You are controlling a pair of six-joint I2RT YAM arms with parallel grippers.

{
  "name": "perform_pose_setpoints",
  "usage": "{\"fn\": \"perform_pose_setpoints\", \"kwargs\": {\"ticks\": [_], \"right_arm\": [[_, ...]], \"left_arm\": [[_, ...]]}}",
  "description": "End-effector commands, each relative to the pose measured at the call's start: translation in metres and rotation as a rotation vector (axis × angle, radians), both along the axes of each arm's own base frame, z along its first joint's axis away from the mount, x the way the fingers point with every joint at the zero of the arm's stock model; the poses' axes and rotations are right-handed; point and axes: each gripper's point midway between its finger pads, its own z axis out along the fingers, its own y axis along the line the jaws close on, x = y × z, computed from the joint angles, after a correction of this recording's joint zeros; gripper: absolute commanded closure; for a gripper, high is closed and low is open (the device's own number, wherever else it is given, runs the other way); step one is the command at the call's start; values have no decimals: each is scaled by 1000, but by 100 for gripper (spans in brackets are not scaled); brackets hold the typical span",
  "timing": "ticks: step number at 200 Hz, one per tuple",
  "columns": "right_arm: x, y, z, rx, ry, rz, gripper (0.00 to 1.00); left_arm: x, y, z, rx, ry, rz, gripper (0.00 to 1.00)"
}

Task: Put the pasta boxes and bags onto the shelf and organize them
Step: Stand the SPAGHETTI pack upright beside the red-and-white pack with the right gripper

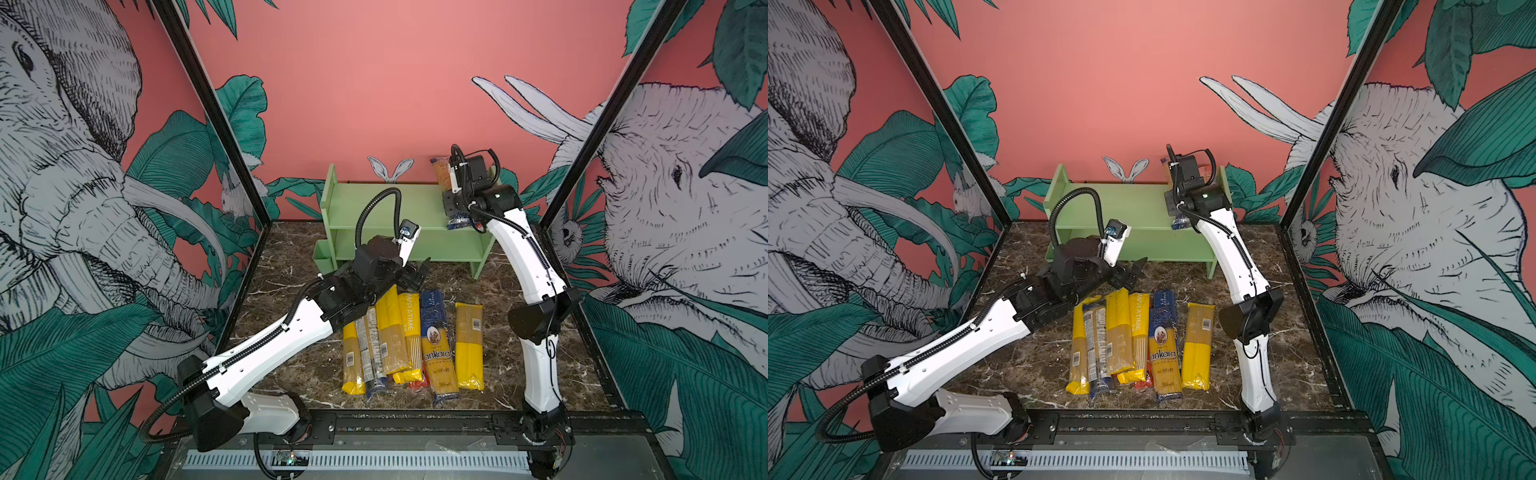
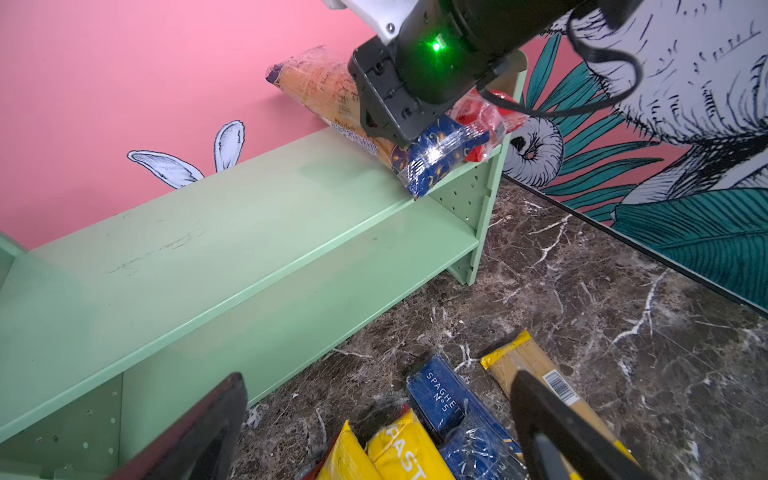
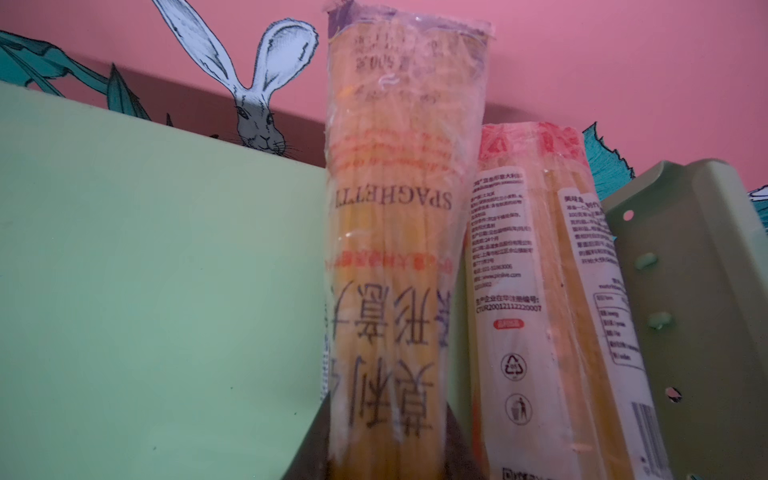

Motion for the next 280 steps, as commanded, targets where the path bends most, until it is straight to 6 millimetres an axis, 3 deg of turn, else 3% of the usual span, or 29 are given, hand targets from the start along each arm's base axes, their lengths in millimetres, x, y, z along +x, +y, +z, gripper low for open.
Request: {"fn": "perform_pose_setpoints", "kwargs": {"ticks": [1,41,53,75,109,150,178,217,250,280], "right_arm": [[17,-11,50,81,-182,-64,100],[21,-14,44,91,-174,-81,99],[21,-14,42,97,-168,-87,91],[22,-13,37,105,-159,-90,65],[21,-11,34,113,-148,-85,48],[17,-10,37,131,-142,-76,38],[10,-9,46,140,-152,-66,35],[-9,-6,75,123,-204,-42,33],[-35,4,94,97,-228,-10,33],[-70,16,97,61,-218,25,32]], "left_arm": [[-1,4,21,-49,-44,-2,0],[-3,8,18,-49,-42,5,0],[-2,9,17,-47,-41,8,0],[-3,11,16,-47,-41,11,0],[-3,14,13,-44,-38,17,1],[-4,19,10,-47,-33,27,0],[-5,23,11,-50,-34,34,0],[-9,29,14,-63,-33,43,0],[-16,43,14,-77,-30,70,0],[-24,60,7,-86,-7,99,0]]}}
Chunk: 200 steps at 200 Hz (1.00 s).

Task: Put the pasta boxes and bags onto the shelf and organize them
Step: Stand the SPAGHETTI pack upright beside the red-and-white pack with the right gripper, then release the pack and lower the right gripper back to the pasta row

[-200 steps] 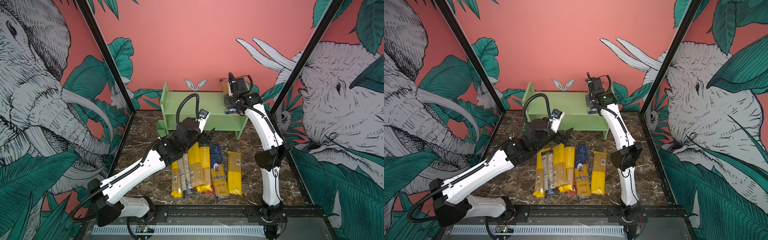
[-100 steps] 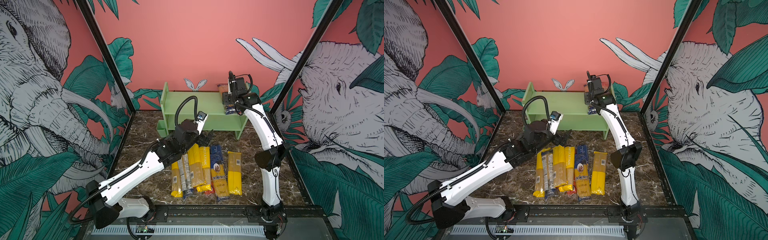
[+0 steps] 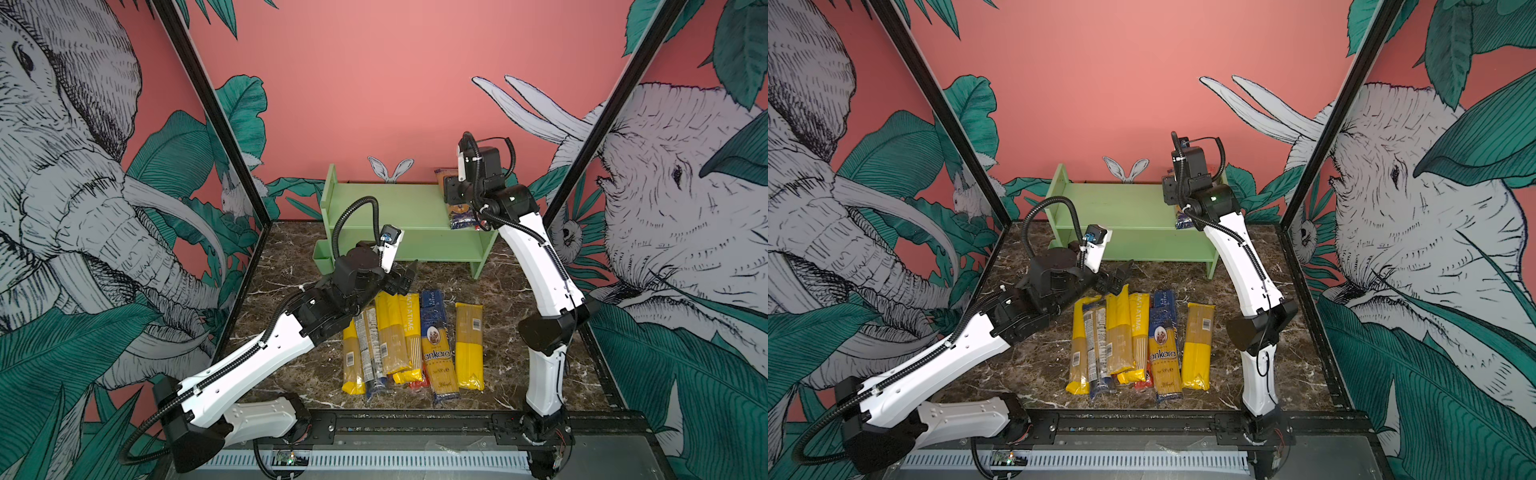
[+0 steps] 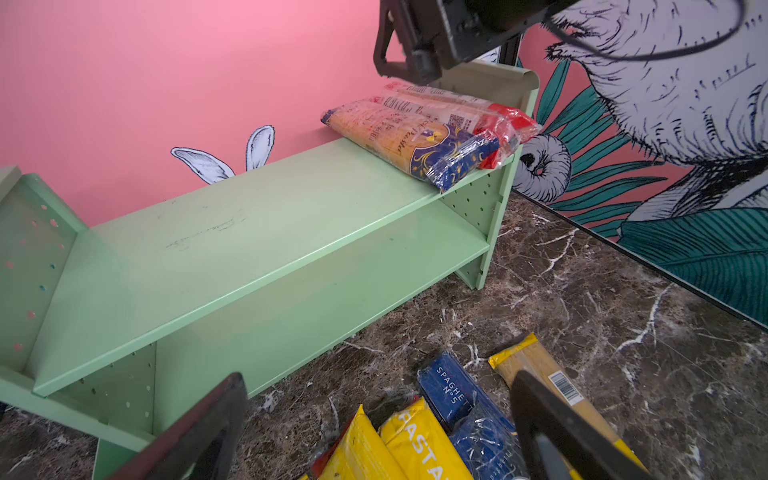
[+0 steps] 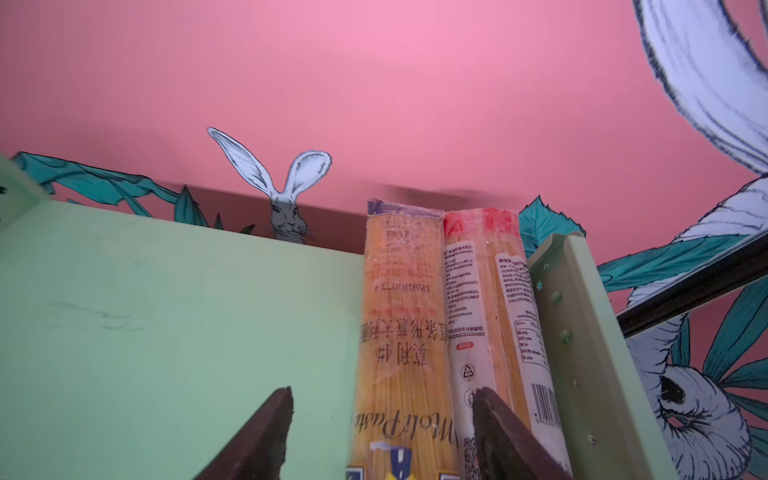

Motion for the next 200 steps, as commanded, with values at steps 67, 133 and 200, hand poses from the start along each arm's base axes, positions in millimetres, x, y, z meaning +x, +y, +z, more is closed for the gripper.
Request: {"fn": "perform_pose_setpoints", "kwargs": {"ticks": [67,133,200], "right_arm": [[-131,29,-37,-55,55,111,27],[-206,14,-155,16,252,129,15],[-257,2,-272,100,429,131,3]], "left_arm": [[-39,71,-44,-76,117,124,1],[-64,91,-88,-103,218,115,0],[-66,60,-143,-98,356,39,0]]}}
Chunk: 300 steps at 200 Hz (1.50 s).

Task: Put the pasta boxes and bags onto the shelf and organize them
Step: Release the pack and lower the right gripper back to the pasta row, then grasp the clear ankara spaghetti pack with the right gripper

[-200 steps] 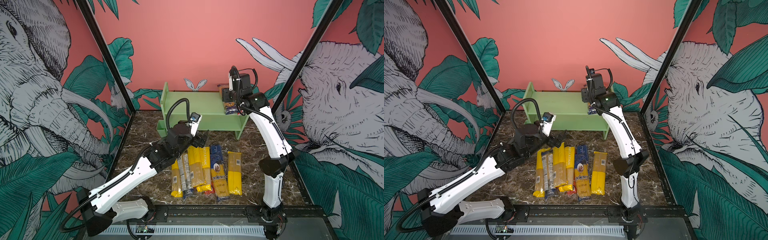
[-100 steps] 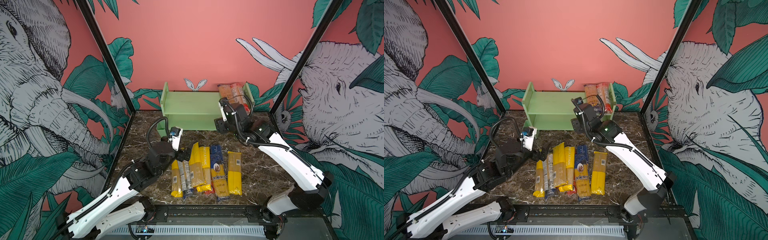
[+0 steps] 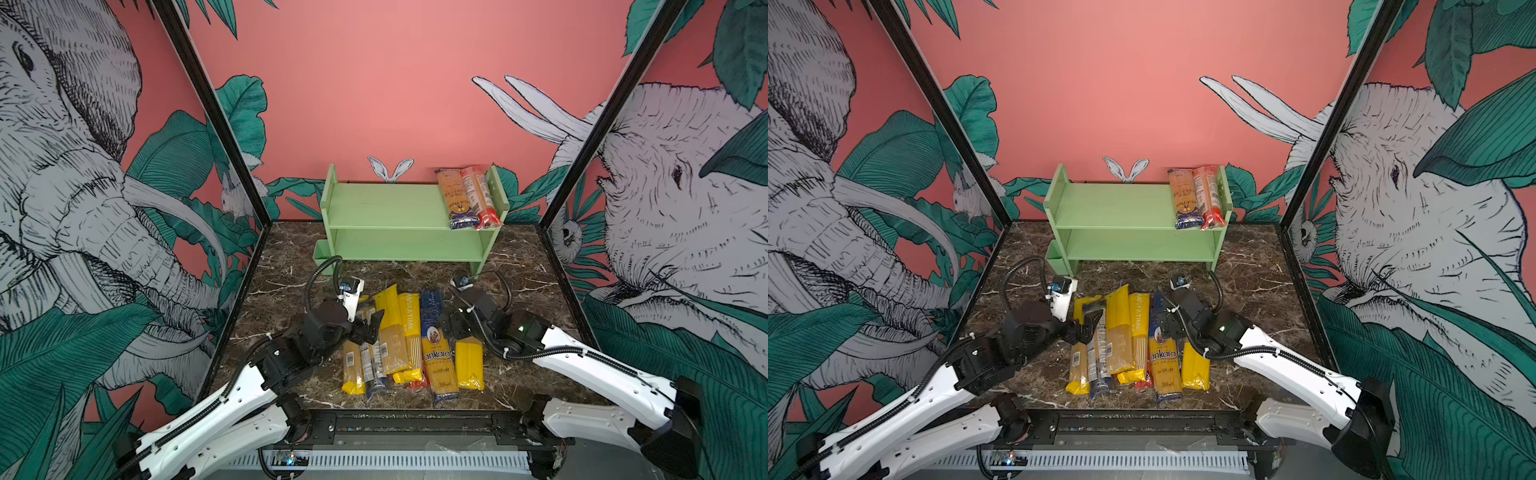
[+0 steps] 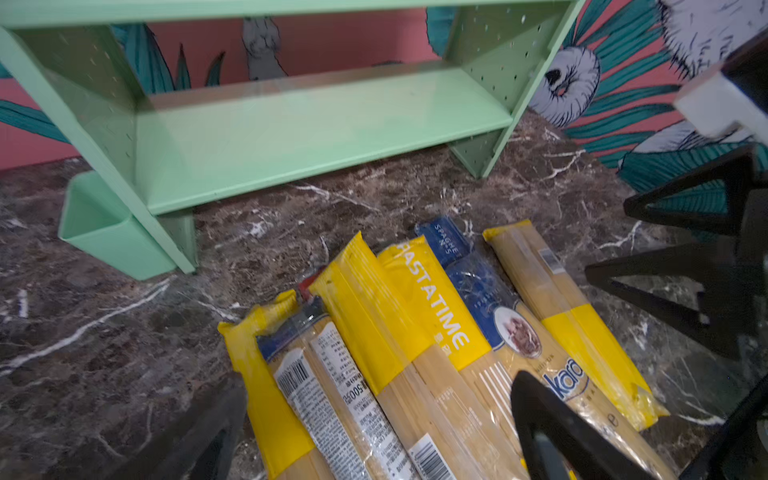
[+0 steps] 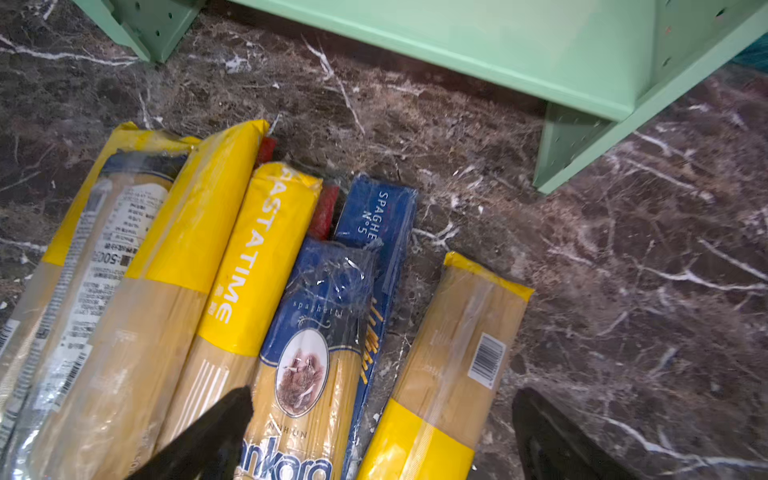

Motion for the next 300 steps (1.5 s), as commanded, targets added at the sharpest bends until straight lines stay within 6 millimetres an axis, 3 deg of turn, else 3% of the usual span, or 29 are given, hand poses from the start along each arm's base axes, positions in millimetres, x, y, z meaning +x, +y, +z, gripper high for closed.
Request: {"fn": "perform_pose_setpoints", "kwargs": {"ticks": [1,36,61,116,162,198,209,235,274,292,300], "right_arm": [[-8,10,-14,119,21,-36,3],[-28,16,-52,142,68,-24,1],[-37,23,-69,124,94,-2,1],[-49,50,-93,114,150,65,1],[-49,47,-120,10,198,44,3],[-47,48,-120,-14,197,55,7],[-47,49,-120,-14,196,59,14],[-48,50,-119,-11,199,62,49],[-50,48,-112,2,196,68,79],[-50,49,-104,21,183,76,100],[-50,49,-100,34,178,81,100]], "left_arm": [[-1,-9,-9,-57,43,-13,0],[0,-12,-20,-42,72,-9,0],[1,-12,-27,-43,82,0,0],[2,-13,-36,-41,115,15,0],[1,-7,-36,-36,107,33,0],[0,-2,-37,-29,101,47,0],[0,-1,-38,-31,100,50,0],[0,-1,-39,-29,100,52,1],[0,2,-36,-24,88,57,0],[0,4,-34,-30,80,61,0],[0,5,-33,-30,76,63,0]]}}
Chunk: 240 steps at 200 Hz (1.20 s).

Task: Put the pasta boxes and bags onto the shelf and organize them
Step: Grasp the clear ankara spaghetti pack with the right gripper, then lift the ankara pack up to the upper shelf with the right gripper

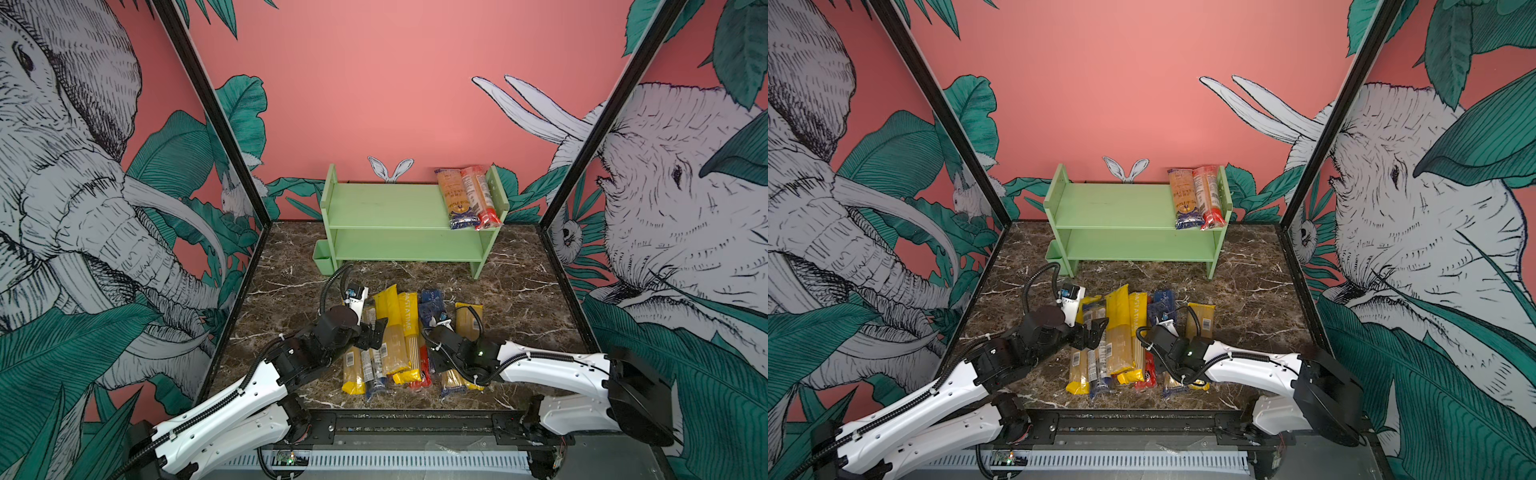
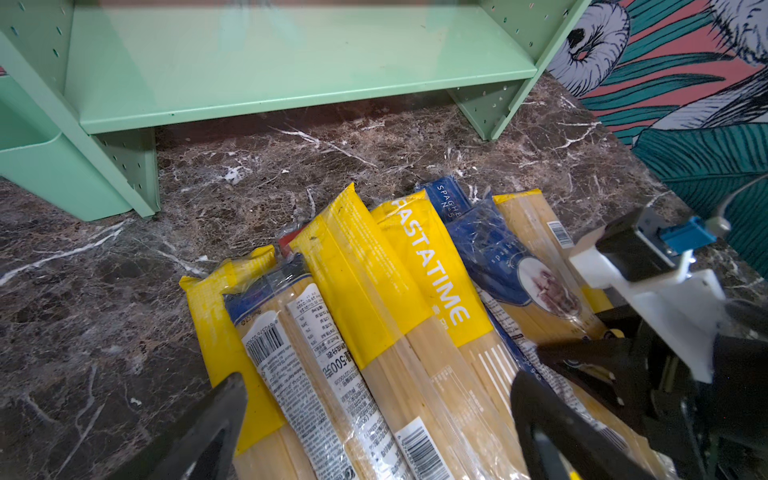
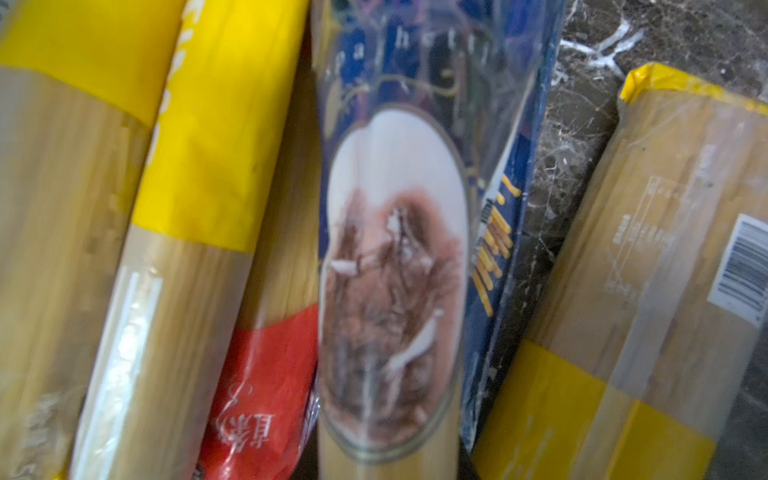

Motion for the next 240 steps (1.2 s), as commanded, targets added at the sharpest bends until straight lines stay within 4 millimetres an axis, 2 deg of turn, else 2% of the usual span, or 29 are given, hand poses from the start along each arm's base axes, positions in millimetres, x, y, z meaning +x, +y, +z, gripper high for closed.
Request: {"fn": "perform_pose_setpoints", "kwargs": {"ticks": [1,55,136,153,185,213,240], "right_arm": [[-4,7,5,26,-7,51,100],[-4,13,47,119,-51,81,100],[6,0,145,139,-207,98,100],[12,2,175,140,-258,111,100],[30,10,247,125,-400,136,100],[60,16,308,103,-520,105,100],[102,22,348,107,-589,63,100]], "left_arm": [[0,9,-1,3,-7,28,0],[-3,15,8,-6,-25,37,0],[-6,27,29,-12,-76,53,0],[-6,29,33,-10,-85,56,0],[-7,32,47,-4,-110,52,0],[-6,32,60,5,-140,40,0],[-2,30,76,28,-176,28,0]]}}
